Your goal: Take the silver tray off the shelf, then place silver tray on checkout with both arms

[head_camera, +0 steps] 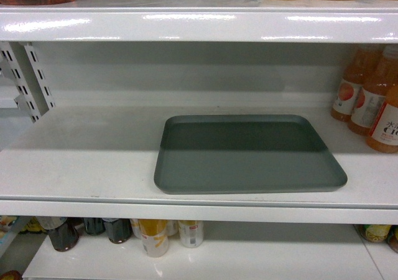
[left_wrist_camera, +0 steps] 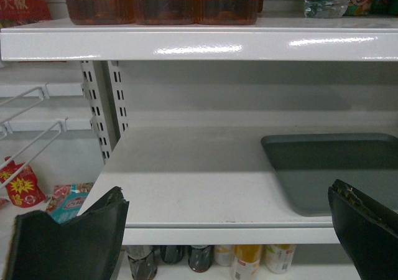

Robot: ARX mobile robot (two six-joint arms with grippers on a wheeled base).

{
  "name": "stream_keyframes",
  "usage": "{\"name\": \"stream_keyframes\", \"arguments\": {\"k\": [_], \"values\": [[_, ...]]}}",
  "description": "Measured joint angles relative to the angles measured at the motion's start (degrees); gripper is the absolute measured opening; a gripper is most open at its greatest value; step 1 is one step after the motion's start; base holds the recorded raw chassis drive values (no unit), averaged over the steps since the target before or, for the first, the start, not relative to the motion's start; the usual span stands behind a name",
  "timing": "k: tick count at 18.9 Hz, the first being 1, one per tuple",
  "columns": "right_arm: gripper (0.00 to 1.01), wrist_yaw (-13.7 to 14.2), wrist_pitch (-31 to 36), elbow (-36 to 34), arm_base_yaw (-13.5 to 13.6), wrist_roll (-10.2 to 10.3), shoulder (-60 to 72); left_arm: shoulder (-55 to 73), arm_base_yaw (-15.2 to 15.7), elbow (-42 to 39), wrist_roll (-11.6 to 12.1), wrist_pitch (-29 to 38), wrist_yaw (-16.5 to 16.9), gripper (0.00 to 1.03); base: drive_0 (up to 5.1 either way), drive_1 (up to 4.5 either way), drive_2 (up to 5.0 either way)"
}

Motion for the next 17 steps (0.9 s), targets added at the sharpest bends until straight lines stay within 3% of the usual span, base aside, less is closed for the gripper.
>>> {"name": "stream_keyframes", "arguments": {"k": [17], "values": [[0.98, 0.02, 0.0, 0.0, 0.0, 0.0, 0.0, 0.0, 0.0, 0.0, 0.0, 0.0, 0.0, 0.98, 0.0, 0.0, 0.0]]}}
